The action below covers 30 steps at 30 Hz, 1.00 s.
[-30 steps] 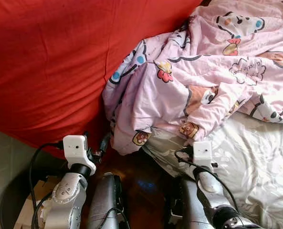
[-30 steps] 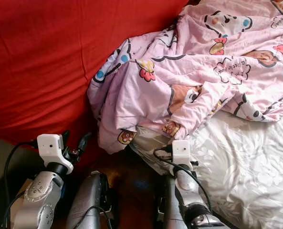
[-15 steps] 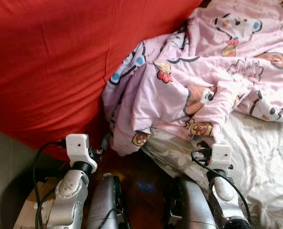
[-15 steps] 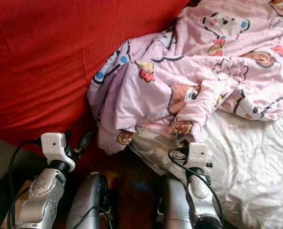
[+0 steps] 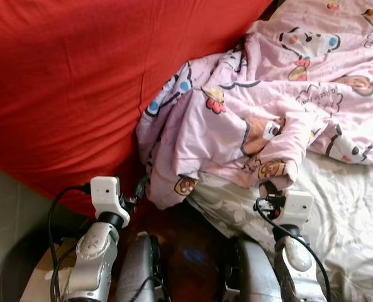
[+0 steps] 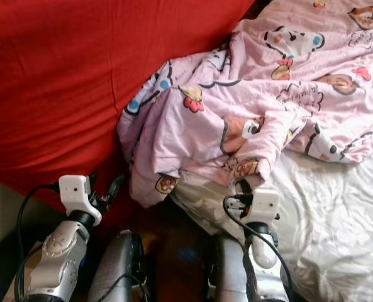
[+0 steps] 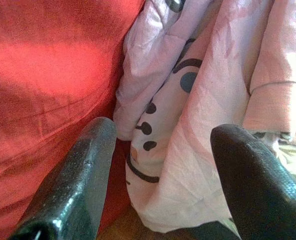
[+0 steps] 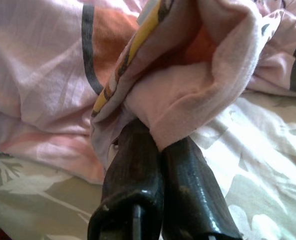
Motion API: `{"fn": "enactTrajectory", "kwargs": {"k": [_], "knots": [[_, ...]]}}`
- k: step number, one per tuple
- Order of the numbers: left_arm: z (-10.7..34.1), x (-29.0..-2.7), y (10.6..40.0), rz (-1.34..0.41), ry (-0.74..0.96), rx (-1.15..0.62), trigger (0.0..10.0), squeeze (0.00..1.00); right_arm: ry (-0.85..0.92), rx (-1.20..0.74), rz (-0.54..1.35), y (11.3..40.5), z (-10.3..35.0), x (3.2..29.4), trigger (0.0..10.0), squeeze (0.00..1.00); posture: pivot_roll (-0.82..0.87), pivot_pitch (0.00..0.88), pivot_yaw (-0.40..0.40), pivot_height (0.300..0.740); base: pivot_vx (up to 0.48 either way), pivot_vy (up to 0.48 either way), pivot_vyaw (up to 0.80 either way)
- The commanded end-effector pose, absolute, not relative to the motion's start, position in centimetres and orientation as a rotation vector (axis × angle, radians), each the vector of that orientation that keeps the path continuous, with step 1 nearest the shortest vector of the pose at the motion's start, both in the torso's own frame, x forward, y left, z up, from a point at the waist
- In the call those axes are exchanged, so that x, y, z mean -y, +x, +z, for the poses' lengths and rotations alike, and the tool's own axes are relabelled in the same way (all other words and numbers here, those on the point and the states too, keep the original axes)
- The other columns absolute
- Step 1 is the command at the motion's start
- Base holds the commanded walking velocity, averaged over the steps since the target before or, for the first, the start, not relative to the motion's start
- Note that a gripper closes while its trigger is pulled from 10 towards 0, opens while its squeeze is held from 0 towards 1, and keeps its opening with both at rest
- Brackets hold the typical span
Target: Clean up the room
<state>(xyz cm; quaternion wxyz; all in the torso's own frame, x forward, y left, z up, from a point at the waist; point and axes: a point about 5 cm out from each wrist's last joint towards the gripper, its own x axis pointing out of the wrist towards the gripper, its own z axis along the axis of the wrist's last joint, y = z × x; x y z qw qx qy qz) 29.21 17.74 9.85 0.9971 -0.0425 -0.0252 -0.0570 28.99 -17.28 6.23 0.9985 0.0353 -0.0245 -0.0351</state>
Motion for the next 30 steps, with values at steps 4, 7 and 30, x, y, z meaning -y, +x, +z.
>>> {"fn": "enactTrajectory", "kwargs": {"k": [4,7,30], "knots": [[8.2,-18.5,28.5,-0.105,-0.066,-0.004,10.0,0.00,0.070,0.002,-0.116,28.2,5.3,18.1,10.0,0.00,0.01,0.235,0.035,0.687,0.000,0.000,0.00],[7.7,-18.7,28.4,-0.096,-0.065,-0.019,10.0,0.00,0.070,-0.001,-0.122,28.1,5.3,18.3,10.0,0.00,0.01,0.229,0.036,0.707,0.000,0.000,0.00],[6.5,-19.0,27.7,-0.041,-0.099,-0.025,10.0,0.00,0.034,-0.030,-0.065,28.5,5.5,17.9,10.0,0.00,0.02,0.253,0.018,0.740,0.000,0.000,0.00]]}}
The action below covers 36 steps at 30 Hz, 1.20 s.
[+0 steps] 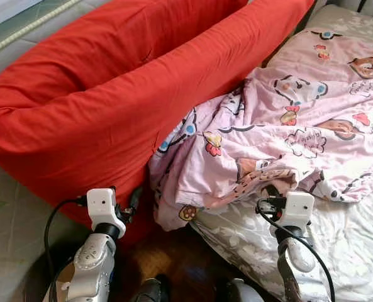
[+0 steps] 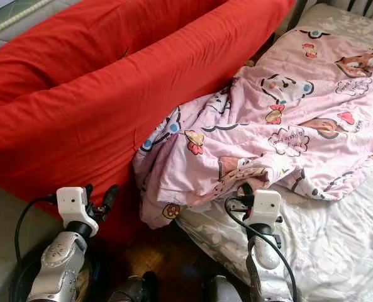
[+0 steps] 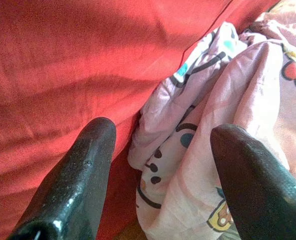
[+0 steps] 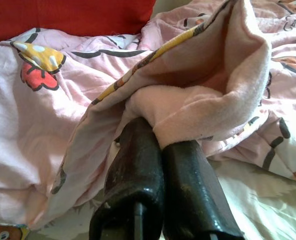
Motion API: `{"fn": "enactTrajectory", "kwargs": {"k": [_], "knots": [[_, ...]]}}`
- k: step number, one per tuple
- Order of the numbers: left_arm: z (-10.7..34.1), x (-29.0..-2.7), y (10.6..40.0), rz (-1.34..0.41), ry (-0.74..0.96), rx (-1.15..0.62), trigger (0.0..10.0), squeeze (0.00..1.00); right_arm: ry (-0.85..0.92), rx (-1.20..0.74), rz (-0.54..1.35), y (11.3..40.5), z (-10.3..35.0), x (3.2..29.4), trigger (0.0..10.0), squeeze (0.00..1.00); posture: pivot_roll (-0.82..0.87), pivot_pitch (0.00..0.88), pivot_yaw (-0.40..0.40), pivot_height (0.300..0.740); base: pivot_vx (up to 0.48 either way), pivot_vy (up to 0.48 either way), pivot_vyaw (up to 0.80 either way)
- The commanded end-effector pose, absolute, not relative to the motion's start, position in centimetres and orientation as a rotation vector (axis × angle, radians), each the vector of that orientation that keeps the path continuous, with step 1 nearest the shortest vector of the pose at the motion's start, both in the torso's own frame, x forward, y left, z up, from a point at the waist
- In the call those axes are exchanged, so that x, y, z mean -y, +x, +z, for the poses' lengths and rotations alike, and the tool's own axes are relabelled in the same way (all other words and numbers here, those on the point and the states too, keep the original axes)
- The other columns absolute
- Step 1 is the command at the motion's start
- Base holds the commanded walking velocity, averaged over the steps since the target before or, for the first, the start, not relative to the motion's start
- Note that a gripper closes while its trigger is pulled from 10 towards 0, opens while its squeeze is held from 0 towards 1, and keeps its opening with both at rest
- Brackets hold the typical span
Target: Clean up the room
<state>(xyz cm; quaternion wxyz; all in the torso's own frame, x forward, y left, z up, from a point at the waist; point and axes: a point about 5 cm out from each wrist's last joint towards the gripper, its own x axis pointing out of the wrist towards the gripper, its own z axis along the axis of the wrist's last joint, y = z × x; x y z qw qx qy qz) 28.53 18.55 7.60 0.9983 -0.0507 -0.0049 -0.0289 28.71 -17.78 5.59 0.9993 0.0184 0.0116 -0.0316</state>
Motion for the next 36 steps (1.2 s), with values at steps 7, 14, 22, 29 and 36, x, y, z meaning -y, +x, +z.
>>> {"fn": "enactTrajectory", "kwargs": {"k": [7,14,22,29,36], "knots": [[6.7,-18.9,27.8,-0.044,-0.105,-0.019,10.0,0.00,0.032,-0.029,-0.065,28.6,5.6,17.7,10.0,0.00,0.02,0.260,0.018,0.740,0.000,0.000,0.00],[6.7,-18.9,27.8,-0.048,-0.106,-0.016,10.0,0.00,0.028,-0.031,-0.065,28.6,5.6,17.6,10.0,0.00,0.02,0.264,0.021,0.740,-0.212,0.000,0.00],[6.8,-18.8,27.7,-0.053,-0.108,-0.013,10.0,0.00,0.020,-0.036,-0.070,28.5,5.5,17.6,10.0,0.00,0.02,0.264,0.023,0.740,-0.271,0.000,0.00],[6.8,-18.8,27.7,-0.052,-0.108,-0.013,10.0,0.00,-0.009,-0.022,-0.138,28.6,5.8,18.4,10.0,0.00,0.02,0.267,0.023,0.740,-0.286,0.000,0.00],[6.8,-18.8,27.6,-0.054,-0.108,-0.014,10.0,0.00,-0.120,0.037,-0.377,28.7,7.3,21.9,10.0,0.00,0.02,0.269,0.024,0.740,-0.282,0.000,0.00]]}}
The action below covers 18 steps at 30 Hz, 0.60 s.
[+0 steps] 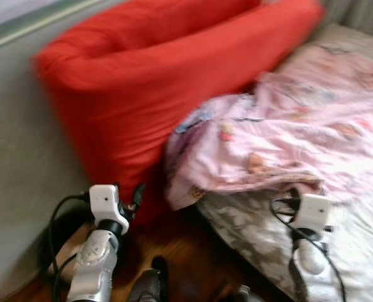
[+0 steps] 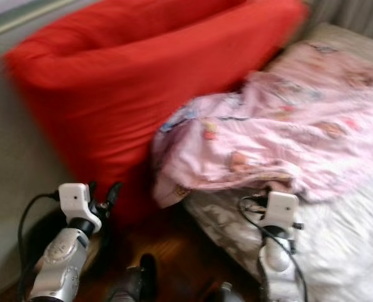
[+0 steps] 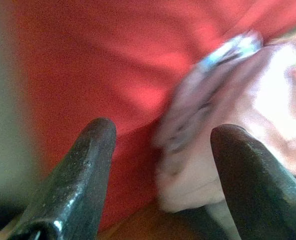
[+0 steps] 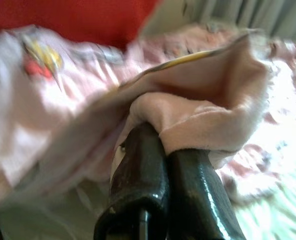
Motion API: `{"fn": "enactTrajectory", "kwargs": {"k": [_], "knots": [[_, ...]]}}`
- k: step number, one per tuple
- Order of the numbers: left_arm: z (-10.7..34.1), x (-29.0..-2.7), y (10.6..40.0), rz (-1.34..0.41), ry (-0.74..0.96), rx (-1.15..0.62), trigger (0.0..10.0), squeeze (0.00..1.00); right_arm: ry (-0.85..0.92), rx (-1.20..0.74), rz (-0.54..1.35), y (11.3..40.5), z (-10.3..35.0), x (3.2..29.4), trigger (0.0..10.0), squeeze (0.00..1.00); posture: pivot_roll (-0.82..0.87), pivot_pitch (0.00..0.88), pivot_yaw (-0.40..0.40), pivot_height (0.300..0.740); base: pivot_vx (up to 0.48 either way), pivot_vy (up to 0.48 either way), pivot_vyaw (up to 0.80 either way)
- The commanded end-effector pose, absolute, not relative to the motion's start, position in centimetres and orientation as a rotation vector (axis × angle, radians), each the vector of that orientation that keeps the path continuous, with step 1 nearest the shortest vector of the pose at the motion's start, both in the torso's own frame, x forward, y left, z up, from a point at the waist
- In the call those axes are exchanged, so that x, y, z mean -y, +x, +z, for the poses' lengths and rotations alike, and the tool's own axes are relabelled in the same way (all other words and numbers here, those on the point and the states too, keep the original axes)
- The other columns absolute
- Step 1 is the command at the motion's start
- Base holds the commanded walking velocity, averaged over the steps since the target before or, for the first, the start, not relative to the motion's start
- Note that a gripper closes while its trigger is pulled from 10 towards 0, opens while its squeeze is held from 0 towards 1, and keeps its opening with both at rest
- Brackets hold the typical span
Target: Clean up the room
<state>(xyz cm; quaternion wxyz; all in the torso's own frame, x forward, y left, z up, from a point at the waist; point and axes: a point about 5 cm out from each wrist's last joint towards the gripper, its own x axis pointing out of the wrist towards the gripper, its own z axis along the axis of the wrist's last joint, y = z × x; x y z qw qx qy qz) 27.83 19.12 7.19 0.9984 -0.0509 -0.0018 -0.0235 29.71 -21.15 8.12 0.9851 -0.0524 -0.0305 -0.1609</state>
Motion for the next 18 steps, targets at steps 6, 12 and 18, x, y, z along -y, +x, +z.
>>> {"fn": "enactTrajectory", "kwargs": {"k": [6,12,18], "knots": [[6.7,-18.8,27.6,-0.059,-0.111,-0.018,10.0,0.00,-0.205,0.118,-0.339,29.0,8.8,21.5,10.0,0.00,0.02,0.270,0.024,0.740,-0.313,0.000,0.00],[6.7,-18.7,27.6,-0.061,-0.112,-0.018,10.0,0.00,-0.226,0.163,-0.326,29.1,9.5,20.8,10.0,0.00,0.02,0.270,0.025,0.740,-0.302,0.000,0.00],[6.7,-18.7,27.6,-0.060,-0.113,-0.016,10.0,0.00,-0.255,0.165,-0.279,29.2,9.6,20.0,10.0,0.00,0.02,0.270,0.022,0.740,-0.145,0.000,0.00]]}}
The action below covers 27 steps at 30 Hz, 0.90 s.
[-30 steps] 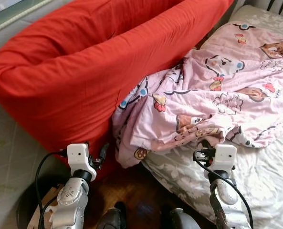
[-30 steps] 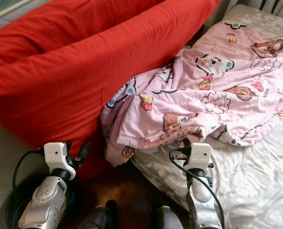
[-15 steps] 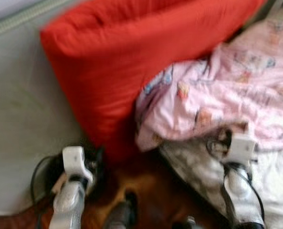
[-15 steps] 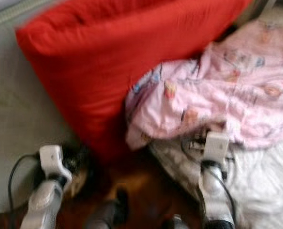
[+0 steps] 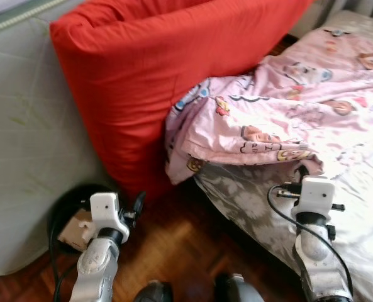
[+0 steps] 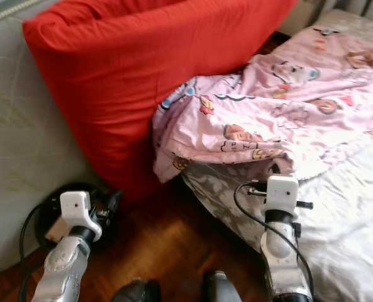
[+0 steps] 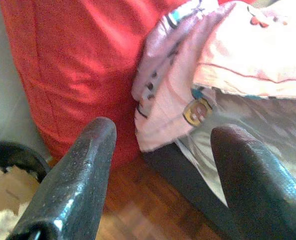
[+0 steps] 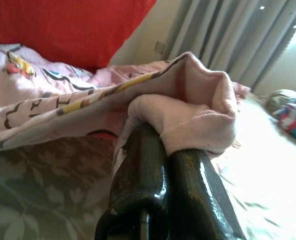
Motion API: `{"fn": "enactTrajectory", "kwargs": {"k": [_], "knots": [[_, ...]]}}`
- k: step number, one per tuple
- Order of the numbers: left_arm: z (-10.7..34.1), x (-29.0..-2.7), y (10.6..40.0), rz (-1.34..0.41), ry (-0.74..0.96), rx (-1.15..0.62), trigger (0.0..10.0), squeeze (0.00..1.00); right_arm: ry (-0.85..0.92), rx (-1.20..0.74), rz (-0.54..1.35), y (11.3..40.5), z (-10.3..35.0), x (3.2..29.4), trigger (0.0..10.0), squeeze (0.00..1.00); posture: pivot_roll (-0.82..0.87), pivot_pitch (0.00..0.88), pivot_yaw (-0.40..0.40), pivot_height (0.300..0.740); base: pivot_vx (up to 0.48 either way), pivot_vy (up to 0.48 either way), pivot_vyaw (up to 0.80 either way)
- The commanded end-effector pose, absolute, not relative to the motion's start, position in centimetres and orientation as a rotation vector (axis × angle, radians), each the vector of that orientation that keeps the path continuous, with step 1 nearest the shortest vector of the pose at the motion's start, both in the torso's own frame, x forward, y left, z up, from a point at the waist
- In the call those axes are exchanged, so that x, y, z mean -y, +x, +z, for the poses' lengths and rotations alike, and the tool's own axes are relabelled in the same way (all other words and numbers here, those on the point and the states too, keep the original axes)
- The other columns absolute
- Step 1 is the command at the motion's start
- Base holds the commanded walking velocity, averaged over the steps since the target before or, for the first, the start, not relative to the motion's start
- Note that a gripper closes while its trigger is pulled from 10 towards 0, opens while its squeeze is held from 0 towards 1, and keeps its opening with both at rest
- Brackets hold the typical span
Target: Clean up the room
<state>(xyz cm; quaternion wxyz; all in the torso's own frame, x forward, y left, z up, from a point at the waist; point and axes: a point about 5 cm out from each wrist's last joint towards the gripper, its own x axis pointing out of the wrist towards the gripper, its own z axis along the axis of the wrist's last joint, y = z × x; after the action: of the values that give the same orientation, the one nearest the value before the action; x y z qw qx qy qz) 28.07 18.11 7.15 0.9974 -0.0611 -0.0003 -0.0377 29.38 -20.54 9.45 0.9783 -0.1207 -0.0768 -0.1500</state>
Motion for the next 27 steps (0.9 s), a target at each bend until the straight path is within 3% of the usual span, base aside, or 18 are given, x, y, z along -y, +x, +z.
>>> {"fn": "enactTrajectory", "kwargs": {"k": [1,13,27], "knots": [[6.7,-18.6,27.6,-0.060,-0.114,-0.017,10.0,0.00,-0.263,0.160,-0.282,29.2,9.5,20.1,10.0,0.00,0.02,0.270,0.021,0.740,0.000,0.000,0.00],[6.3,-18.5,27.5,-0.068,-0.110,-0.038,10.0,0.00,-0.375,-0.109,-0.204,28.8,5.8,20.3,10.0,0.00,0.02,0.272,0.020,0.740,0.000,0.000,0.00],[6.1,-18.3,27.4,-0.086,-0.115,-0.054,10.0,0.00,-0.469,-0.314,-0.285,27.9,3.6,22.2,10.0,0.00,0.01,0.272,0.020,0.740,0.000,0.000,0.00]]}}
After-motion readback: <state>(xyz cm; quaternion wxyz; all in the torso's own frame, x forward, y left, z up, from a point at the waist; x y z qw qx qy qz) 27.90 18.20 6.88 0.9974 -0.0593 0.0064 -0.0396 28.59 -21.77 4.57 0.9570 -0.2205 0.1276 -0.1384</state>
